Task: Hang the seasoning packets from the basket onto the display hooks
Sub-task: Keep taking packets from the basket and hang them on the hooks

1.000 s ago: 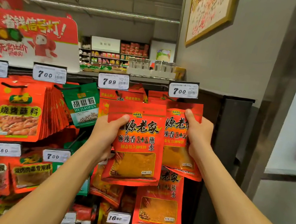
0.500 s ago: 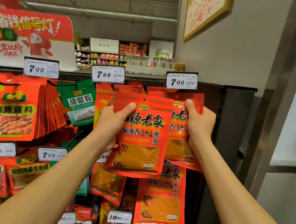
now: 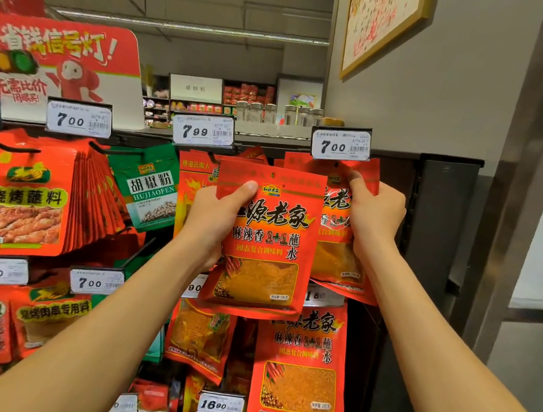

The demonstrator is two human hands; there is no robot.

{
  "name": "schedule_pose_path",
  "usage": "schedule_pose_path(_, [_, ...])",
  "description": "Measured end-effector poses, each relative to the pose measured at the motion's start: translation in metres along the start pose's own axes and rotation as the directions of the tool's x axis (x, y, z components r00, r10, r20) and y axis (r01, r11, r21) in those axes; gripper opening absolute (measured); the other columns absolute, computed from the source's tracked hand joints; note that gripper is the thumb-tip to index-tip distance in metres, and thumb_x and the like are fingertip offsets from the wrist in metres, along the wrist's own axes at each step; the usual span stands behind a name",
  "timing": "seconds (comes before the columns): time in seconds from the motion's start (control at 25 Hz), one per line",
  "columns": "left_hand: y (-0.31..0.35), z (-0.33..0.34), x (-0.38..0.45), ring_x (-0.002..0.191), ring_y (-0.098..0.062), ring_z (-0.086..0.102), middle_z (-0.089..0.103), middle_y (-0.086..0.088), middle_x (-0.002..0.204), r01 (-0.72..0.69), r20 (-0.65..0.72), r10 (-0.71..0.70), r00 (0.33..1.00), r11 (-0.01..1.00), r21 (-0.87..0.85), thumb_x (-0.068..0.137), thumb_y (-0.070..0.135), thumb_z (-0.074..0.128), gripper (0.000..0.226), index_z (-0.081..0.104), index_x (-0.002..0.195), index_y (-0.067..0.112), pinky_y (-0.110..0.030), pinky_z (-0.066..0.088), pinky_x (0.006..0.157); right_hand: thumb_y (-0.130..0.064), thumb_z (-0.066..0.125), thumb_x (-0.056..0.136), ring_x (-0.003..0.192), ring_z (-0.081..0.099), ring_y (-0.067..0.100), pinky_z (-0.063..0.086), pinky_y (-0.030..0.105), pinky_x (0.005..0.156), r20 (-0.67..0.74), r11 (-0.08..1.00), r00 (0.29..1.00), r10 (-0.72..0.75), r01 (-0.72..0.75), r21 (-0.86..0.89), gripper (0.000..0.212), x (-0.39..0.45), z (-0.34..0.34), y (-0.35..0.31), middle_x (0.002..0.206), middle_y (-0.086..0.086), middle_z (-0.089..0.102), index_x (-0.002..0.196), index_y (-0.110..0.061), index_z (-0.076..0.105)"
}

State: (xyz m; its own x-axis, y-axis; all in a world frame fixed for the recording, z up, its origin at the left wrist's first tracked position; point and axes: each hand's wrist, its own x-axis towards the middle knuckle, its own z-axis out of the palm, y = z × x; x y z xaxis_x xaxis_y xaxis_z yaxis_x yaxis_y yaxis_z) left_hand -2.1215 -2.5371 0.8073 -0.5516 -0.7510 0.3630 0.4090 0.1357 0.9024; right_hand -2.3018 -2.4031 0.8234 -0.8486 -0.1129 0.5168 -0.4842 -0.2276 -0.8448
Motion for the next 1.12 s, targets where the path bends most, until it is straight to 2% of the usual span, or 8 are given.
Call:
schedule_pose_path(0.16, [-0.003,-0.001,0.005,0.077,-0.023,0.077,0.079,-0.003,0.085,0.008,0.0,-0.008,1.0,1.0,-0.004,0.088,0.032,0.075,0.012,0.071,0.093,0.022,-0.042,0.061,0.067,-0.051,0.066,0.087,0.048,0.059,-0.004,0.043,0.028,0.055,0.007,0.996,0.998,-0.07,0.07,-0.058,0.037,0.0,0.003,-0.003,0.053,-0.02,0.064,0.052,-0.04,0.064])
schedule_pose_path(0.24, [-0.005,0.001,0.006,0.079,-0.024,0.077,0.079,-0.005,0.086,0.004,0.014,-0.004,1.0,1.0,0.001,0.088,0.032,0.075,0.012,0.073,0.093,0.021,-0.045,0.061,0.07,-0.051,0.065,0.087,0.047,0.059,-0.004,0.041,0.026,0.053,0.0,0.995,0.998,-0.068,0.068,-0.069,0.039,0.001,0.003,-0.001,0.053,-0.019,0.064,0.052,-0.036,0.064])
schedule_pose_path(0.36, [-0.006,0.002,0.009,0.08,-0.025,0.077,0.079,-0.006,0.088,0.007,0.03,-0.007,1.0,1.0,0.008,0.088,0.031,0.075,0.012,0.073,0.093,0.021,-0.046,0.061,0.071,-0.049,0.066,0.088,0.046,0.059,-0.003,0.04,0.026,0.052,-0.01,0.994,0.998,-0.069,0.067,-0.087,0.047,0.003,0.003,0.003,0.052,-0.018,0.065,0.051,-0.021,0.06])
schedule_pose_path(0.48, [-0.005,0.001,0.009,0.079,-0.025,0.077,0.079,-0.006,0.087,0.012,0.031,-0.012,0.999,1.0,-0.006,0.088,0.03,0.075,0.011,0.072,0.094,0.021,-0.045,0.062,0.069,-0.047,0.065,0.091,0.048,0.061,-0.002,0.04,0.026,0.052,0.011,0.989,0.997,-0.077,0.077,-0.126,0.046,0.005,0.003,0.003,0.054,-0.018,0.065,0.055,-0.018,0.06])
schedule_pose_path(0.6, [-0.004,0.0,0.009,0.078,-0.024,0.077,0.079,-0.005,0.086,0.007,0.039,-0.007,0.999,1.0,-0.006,0.088,0.03,0.075,0.011,0.072,0.094,0.021,-0.04,0.061,0.064,-0.047,0.067,0.091,0.048,0.06,0.004,0.041,0.027,0.053,0.009,0.985,0.998,-0.066,0.067,-0.157,0.046,0.006,0.005,0.003,0.051,-0.01,0.064,0.056,-0.017,0.061])
schedule_pose_path(0.8, [0.001,0.0,0.01,0.078,-0.023,0.077,0.079,-0.005,0.088,-0.015,0.058,0.012,0.998,0.999,0.046,0.089,0.03,0.074,0.01,0.074,0.09,0.02,-0.035,0.06,0.062,-0.047,0.068,0.086,0.057,0.064,0.018,0.048,0.037,0.057,0.007,0.98,0.998,-0.058,0.058,-0.189,0.045,0.011,0.013,-0.002,0.056,-0.003,0.066,0.06,-0.011,0.064])
schedule_pose_path(1.0, [-0.001,0.001,0.009,0.077,-0.022,0.077,0.079,-0.004,0.087,-0.006,0.061,0.002,0.998,0.997,0.072,0.09,0.031,0.073,0.01,0.074,0.089,0.02,-0.035,0.058,0.065,-0.042,0.071,0.082,0.071,0.068,0.024,0.055,0.043,0.069,0.023,0.98,0.994,0.107,-0.101,-0.172,0.034,0.02,0.027,0.011,0.069,-0.001,0.071,0.06,-0.017,0.068])
schedule_pose_path(1.12, [0.001,0.009,0.01,0.078,-0.023,0.077,0.079,-0.005,0.088,0.001,0.06,-0.004,0.998,0.999,0.049,0.089,0.031,0.073,0.011,0.076,0.083,0.022,-0.037,0.059,0.068,-0.038,0.068,0.08,0.073,0.061,0.022,0.048,0.041,0.068,0.051,0.97,0.982,0.183,-0.171,-0.175,0.034,0.026,0.035,0.016,0.075,0.002,0.068,0.052,-0.019,0.06])
